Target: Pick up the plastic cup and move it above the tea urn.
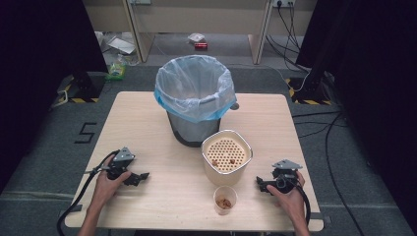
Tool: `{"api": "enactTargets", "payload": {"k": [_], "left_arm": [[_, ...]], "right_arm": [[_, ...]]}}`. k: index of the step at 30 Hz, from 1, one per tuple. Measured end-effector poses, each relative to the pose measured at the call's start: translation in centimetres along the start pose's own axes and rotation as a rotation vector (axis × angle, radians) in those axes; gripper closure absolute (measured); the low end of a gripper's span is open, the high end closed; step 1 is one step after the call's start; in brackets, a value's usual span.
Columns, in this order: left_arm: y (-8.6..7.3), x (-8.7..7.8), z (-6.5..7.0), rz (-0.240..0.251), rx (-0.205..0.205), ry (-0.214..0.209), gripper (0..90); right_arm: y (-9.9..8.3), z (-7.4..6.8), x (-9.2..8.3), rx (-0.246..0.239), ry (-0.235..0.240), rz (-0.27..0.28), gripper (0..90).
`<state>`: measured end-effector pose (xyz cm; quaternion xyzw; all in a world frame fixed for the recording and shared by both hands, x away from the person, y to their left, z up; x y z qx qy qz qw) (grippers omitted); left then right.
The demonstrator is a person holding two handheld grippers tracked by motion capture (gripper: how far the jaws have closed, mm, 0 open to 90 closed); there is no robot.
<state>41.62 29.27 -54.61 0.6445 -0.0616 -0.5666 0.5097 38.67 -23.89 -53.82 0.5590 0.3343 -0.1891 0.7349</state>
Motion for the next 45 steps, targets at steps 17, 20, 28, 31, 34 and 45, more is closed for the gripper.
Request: {"api": "enactTargets", "payload": {"k": [17,20,28,31,34,45], "left_arm": [[0.0,0.0,0.0,0.0,0.0,0.0,0.0],[0.0,0.0,0.0,0.0,0.0,0.0,0.0],[0.0,0.0,0.0,0.0,0.001,0.0,0.0],[0.0,0.0,0.0,0.0,0.001,0.0,0.0],[0.0,0.0,0.0,0.0,0.0,0.0,0.0],[0.0,0.0,0.0,-0.001,0.0,0.0,0.0]], "right_arm": [[-0.2,-1.2,-3.3,-0.028,0.043,0.037,24.0],[-0.2,-2.0,-4.6,-0.017,0.087,0.053,26.8],[0.5,-3.8,-8.4,0.012,0.135,0.116,37.5],[0.6,-4.7,-9.5,0.007,0.158,0.118,39.7],[1.0,-5.7,-10.4,0.006,0.19,0.13,41.2],[2.2,-8.7,-12.3,-0.021,0.272,0.187,43.9]]}}
Point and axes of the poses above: each handheld gripper's, and its own axes: x roughly forward along the jaws, y roughly out of its top, z roughly to its right, the point moved 3 cm from there along x, roughly forward along the jaws, and after that the axes turned 12 degrees about -y, right-handed, at the moved point
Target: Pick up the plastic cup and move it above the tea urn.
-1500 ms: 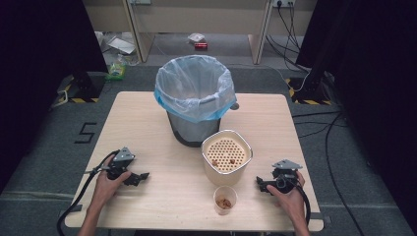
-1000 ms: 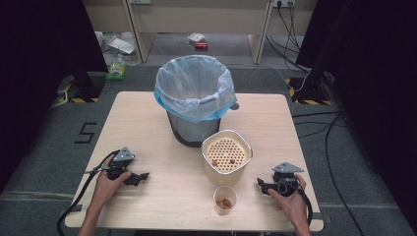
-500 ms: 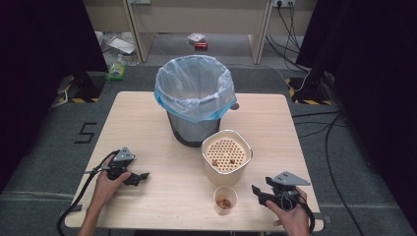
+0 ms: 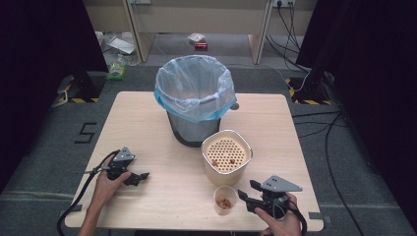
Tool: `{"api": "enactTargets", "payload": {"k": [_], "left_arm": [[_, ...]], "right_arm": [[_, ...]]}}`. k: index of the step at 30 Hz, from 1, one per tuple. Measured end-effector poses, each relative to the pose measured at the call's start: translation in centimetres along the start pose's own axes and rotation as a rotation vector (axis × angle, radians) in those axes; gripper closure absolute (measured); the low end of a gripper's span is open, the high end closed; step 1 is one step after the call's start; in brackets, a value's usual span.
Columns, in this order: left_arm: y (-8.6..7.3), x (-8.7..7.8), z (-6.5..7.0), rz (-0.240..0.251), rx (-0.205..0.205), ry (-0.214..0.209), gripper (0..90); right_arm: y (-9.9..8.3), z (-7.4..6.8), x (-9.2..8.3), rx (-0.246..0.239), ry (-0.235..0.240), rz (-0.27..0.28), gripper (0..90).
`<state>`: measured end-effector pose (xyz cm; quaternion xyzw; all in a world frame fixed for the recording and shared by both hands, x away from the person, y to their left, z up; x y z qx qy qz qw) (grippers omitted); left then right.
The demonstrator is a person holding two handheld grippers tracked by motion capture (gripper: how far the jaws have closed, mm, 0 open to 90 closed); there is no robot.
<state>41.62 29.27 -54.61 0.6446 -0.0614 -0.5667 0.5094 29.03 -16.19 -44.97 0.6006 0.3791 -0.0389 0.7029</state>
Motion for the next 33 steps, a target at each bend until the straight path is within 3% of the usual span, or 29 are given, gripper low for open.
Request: {"api": "enactTargets", "payload": {"k": [6,16,21,22,29,31,33], "left_arm": [[0.0,0.0,0.0,0.0,0.0,0.0,0.0],[0.0,0.0,0.0,0.001,0.0,0.0,0.0],[0.0,0.0,0.0,0.001,0.0,0.0,0.0],[0.0,0.0,0.0,0.001,0.0,0.0,0.0],[0.0,0.0,0.0,0.001,0.0,0.0,0.0],[0.0,0.0,0.0,0.0,0.0,0.0,0.0],[0.0,0.0,0.0,0.001,0.0,0.0,0.0]], "right_arm": [[-0.2,-1.5,1.2,-0.037,0.041,-0.024,49.4],[-1.0,-1.0,2.1,-0.052,0.041,-0.024,65.8],[-1.5,-1.1,2.5,-0.071,0.063,-0.037,72.4],[-1.6,-1.2,2.7,-0.082,0.077,-0.033,77.7],[-1.7,-1.1,1.7,-0.092,0.131,-0.005,84.0],[-1.6,-1.0,1.3,-0.104,0.124,0.001,84.4],[-1.4,-0.3,0.3,-0.136,0.085,0.017,84.7]]}}
Point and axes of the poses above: each handheld gripper's, and its own axes: x roughly forward along the jaws, y roughly out of its top, z roughly to its right, the point moved 3 cm from there along x, roughly forward along the jaws, and after that the axes turned 12 degrees about -y, right-handed, at the moved point
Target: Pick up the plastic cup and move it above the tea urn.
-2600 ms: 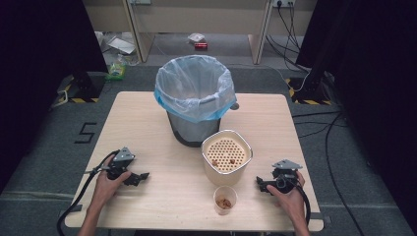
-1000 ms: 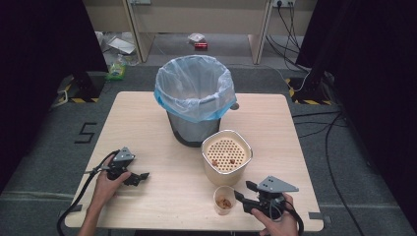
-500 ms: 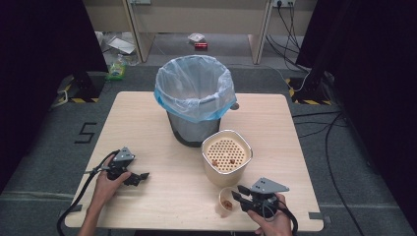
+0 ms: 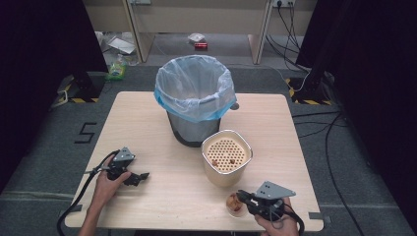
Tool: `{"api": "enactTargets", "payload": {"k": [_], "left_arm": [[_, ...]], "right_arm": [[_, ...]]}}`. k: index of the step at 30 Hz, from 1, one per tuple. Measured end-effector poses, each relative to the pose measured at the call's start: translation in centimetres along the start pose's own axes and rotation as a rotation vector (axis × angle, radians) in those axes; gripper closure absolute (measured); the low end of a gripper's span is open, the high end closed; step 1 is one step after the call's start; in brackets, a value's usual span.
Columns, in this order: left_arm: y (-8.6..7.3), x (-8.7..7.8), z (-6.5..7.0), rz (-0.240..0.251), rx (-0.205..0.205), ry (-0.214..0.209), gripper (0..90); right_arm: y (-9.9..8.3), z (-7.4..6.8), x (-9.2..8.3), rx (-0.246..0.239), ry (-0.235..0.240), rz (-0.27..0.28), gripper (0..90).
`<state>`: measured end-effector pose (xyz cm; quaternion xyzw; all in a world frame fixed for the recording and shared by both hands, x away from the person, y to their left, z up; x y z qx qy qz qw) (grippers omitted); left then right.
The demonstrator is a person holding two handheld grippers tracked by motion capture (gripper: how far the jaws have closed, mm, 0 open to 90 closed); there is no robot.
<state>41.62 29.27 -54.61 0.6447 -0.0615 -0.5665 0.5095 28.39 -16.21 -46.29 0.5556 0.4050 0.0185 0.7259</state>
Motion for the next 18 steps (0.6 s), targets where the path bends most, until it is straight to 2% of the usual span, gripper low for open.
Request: {"api": "enactTargets", "payload": {"k": [3,4,6,7,10,11,12,13,14,15,18], "left_arm": [[0.0,0.0,0.0,0.0,0.0,0.0,0.0],[0.0,0.0,0.0,0.0,0.0,0.0,0.0],[0.0,0.0,0.0,0.0,0.0,0.0,0.0],[0.0,0.0,0.0,0.0,0.0,0.0,0.0],[0.0,0.0,0.0,0.0,0.0,0.0,0.0],[0.0,0.0,0.0,0.001,0.0,0.0,0.0],[0.0,0.0,0.0,0.001,0.0,0.0,0.0],[0.0,0.0,0.0,0.001,0.0,0.0,0.0],[0.0,0.0,0.0,0.0,0.0,0.0,0.0],[0.0,0.0,0.0,0.001,0.0,0.0,0.0],[0.0,0.0,0.0,0.0,0.0,0.0,0.0]], "right_arm": [[0.0,0.8,-0.7,0.003,-0.027,0.017,84.9],[0.0,1.9,-1.3,0.007,-0.078,0.029,85.0],[0.0,2.2,-1.5,0.009,-0.093,0.032,85.0],[-0.1,3.1,-1.9,0.002,-0.135,0.034,85.0],[-0.2,4.2,-2.2,-0.011,-0.203,0.041,85.0],[-0.2,4.2,-2.2,-0.011,-0.203,0.041,85.0],[-0.1,4.8,-2.4,-0.016,-0.231,0.046,84.9],[-0.1,4.8,-2.4,-0.016,-0.231,0.046,84.9],[0.0,5.3,-2.5,-0.023,-0.254,0.052,84.9],[0.0,5.3,-2.5,-0.023,-0.254,0.052,84.9],[0.7,6.7,-2.6,-0.04,-0.318,0.078,84.9]]}}
Point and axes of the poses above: each handheld gripper's, and its own axes: x roughly forward along the jaws, y roughly out of its top, z roughly to its right, the point moved 3 cm from there along x, roughly forward along the jaws, and after that the axes turned 12 degrees about -y, right-handed, at the moved point
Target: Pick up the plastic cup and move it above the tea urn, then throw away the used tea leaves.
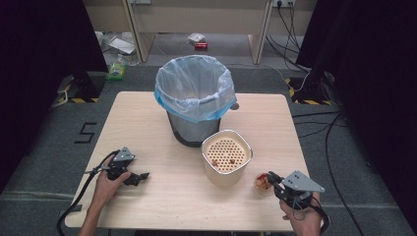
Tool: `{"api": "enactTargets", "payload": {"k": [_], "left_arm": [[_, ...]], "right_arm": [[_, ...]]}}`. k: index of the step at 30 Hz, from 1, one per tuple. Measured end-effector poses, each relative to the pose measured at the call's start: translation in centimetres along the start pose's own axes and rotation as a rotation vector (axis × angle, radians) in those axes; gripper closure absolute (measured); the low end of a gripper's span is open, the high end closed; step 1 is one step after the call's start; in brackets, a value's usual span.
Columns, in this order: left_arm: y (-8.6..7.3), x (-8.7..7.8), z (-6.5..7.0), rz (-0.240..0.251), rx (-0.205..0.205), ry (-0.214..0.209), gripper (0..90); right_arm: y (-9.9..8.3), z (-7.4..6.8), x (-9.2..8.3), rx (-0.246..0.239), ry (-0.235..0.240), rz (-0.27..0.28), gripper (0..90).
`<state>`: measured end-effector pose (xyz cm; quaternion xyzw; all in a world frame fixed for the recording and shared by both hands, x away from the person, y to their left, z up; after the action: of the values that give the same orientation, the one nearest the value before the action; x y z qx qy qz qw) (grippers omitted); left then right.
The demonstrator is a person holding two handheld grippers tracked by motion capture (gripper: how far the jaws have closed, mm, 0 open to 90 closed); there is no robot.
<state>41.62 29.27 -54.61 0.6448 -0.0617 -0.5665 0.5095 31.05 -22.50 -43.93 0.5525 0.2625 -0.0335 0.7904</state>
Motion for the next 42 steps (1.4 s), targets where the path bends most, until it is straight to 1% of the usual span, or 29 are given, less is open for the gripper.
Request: {"api": "enactTargets", "payload": {"k": [2,3,7,9,10,11,12,13,14,15,16,17,18,20,22,25,29,30,31,32,33,34,36,37,38,39,40,41,42], "left_arm": [[0.0,0.0,0.0,0.001,0.0,0.0,0.0],[0.0,0.0,0.0,0.001,0.0,0.0,0.0],[0.0,0.0,0.0,0.001,0.0,0.0,0.0],[0.0,0.0,0.0,0.0,0.0,0.0,0.0],[0.0,0.0,0.0,0.0,0.0,0.0,0.0],[0.0,0.0,0.0,0.001,0.0,0.0,0.0],[0.0,0.0,0.0,0.001,0.0,0.0,0.0],[0.0,0.0,0.0,0.001,-0.001,0.0,0.0],[0.0,0.0,0.0,0.0,0.0,0.0,0.0],[0.0,0.0,0.0,0.001,-0.001,0.0,0.0],[0.0,0.0,0.0,0.001,0.0,0.0,0.0],[0.0,0.0,0.0,0.001,0.0,0.0,0.0],[0.0,0.0,0.0,0.0,-0.001,0.0,0.0],[0.0,0.0,0.0,0.0,0.0,0.0,0.0],[0.0,0.0,0.0,0.0,-0.001,0.0,0.0],[0.0,0.0,0.0,0.001,0.0,0.0,0.0],[0.0,0.0,0.0,0.0,0.0,0.0,0.0],[0.0,0.0,0.0,0.0,0.0,0.0,0.0],[0.0,0.0,0.0,0.0,0.0,0.0,0.0],[0.0,0.0,0.0,0.001,0.0,0.0,0.0],[0.0,0.0,0.0,0.001,-0.001,0.0,0.0],[0.0,0.0,0.0,0.0,-0.001,0.0,0.0],[0.0,0.0,0.0,0.0,-0.001,0.0,0.0],[0.0,0.0,0.0,0.0,0.0,0.0,0.0],[0.0,0.0,0.0,0.0,-0.001,0.0,0.0],[0.0,0.0,0.0,0.0,0.0,0.0,0.0],[0.0,0.0,0.0,0.0,0.0,0.0,0.0],[0.0,0.0,0.0,0.0,0.0,0.0,0.0],[0.0,0.0,0.0,0.001,0.001,0.0,0.0]], "right_arm": [[0.4,0.6,0.3,-0.011,-0.035,0.01,85.1],[0.4,0.6,0.3,-0.011,-0.035,0.01,85.1],[1.3,1.7,1.2,-0.069,-0.105,0.037,85.1],[1.5,2.0,1.3,-0.076,-0.119,0.046,85.1],[2.3,2.4,1.6,-0.095,-0.15,0.062,85.1],[2.3,2.4,1.6,-0.095,-0.15,0.062,85.1],[3.2,2.9,2.0,-0.112,-0.184,0.088,85.1],[3.2,2.9,2.0,-0.112,-0.184,0.088,85.1],[4.1,3.3,2.2,-0.127,-0.215,0.113,85.2],[4.1,3.3,2.2,-0.127,-0.215,0.113,85.2],[5.0,3.6,2.5,-0.138,-0.238,0.14,85.1],[5.0,3.6,2.5,-0.138,-0.238,0.14,85.1],[6.0,3.8,2.9,-0.163,-0.267,0.172,85.1],[6.8,3.9,3.1,-0.179,-0.286,0.191,85.1],[7.6,3.8,3.4,-0.192,-0.295,0.215,85.1],[8.4,3.5,3.8,-0.196,-0.295,0.229,85.1],[9.9,2.5,4.4,-0.24,-0.292,0.259,85.1],[9.9,2.5,4.4,-0.24,-0.292,0.259,85.1],[10.6,1.9,4.7,-0.259,-0.287,0.277,85.1],[10.6,1.9,4.7,-0.259,-0.287,0.277,85.1],[11.2,1.3,5.1,-0.292,-0.28,0.297,84.9],[11.4,1.1,5.3,-0.306,-0.283,0.301,85.0],[11.9,0.6,5.7,-0.356,-0.294,0.321,85.1],[11.9,0.6,5.7,-0.356,-0.294,0.321,85.1],[12.4,0.1,6.0,-0.4,-0.307,0.343,85.1],[12.4,0.1,6.0,-0.4,-0.307,0.343,85.1],[12.8,-0.4,6.2,-0.465,-0.326,0.369,85.1],[12.8,-0.4,6.2,-0.465,-0.326,0.369,85.1],[13.0,-0.7,6.3,-0.514,-0.34,0.386,85.1]]}}
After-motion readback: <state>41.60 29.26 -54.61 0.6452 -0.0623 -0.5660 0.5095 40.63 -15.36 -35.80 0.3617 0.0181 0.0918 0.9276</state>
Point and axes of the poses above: each handheld gripper's, and its own axes: x roughly forward along the jaws, y roughly out of its top, z roughly to its right, the point moved 3 cm from there along x, roughly forward along the jaws, and after that the axes turned 12 degrees about -y, right-handed, at the moved point
